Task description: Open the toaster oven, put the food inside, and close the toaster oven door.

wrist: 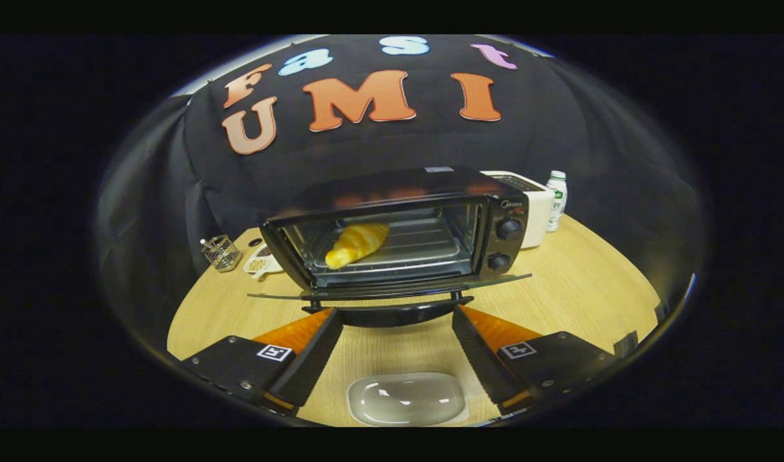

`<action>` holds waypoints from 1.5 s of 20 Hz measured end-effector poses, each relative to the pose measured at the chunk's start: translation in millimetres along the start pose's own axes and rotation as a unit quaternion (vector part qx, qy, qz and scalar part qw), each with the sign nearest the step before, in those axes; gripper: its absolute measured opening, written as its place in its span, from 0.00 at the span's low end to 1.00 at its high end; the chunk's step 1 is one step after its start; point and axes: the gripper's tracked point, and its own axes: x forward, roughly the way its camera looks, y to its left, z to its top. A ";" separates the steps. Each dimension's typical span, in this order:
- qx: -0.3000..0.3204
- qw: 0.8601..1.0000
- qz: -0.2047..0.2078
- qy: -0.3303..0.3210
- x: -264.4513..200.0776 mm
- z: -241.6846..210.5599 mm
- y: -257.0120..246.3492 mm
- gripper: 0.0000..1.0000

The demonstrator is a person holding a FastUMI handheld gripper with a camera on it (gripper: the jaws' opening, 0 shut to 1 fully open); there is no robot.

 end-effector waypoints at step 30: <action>-0.057 0.962 -0.010 -0.268 -143.1 357.5 -8.7 0.99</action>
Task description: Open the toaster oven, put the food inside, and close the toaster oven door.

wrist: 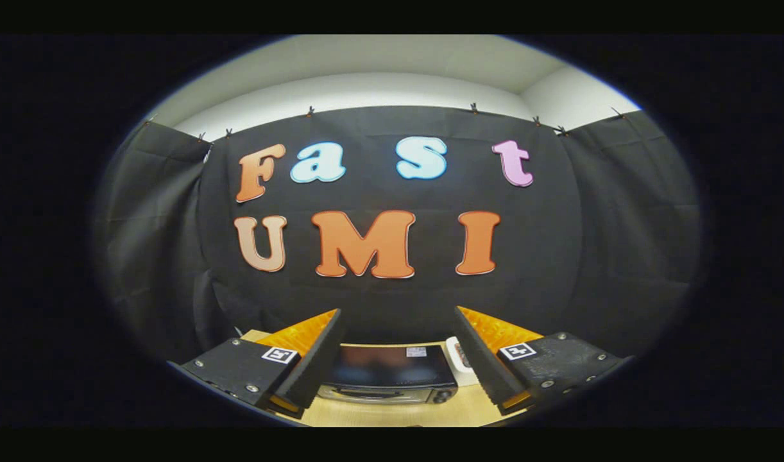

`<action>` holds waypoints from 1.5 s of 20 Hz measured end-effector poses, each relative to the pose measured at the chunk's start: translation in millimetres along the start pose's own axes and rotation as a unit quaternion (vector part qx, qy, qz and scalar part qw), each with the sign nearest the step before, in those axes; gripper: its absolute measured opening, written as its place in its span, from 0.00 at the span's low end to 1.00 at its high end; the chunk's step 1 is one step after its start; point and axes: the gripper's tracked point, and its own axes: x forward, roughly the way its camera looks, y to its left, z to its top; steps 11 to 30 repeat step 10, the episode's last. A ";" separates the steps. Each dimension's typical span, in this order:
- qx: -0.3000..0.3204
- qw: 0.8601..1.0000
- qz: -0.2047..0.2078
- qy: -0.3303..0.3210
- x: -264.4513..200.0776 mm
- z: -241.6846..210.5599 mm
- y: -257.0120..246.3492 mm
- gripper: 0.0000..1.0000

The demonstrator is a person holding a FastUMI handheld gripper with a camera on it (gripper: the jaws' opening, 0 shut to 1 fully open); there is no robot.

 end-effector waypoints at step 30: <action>0.007 1.000 0.014 -0.006 -39.8 4.9 -5.6 0.99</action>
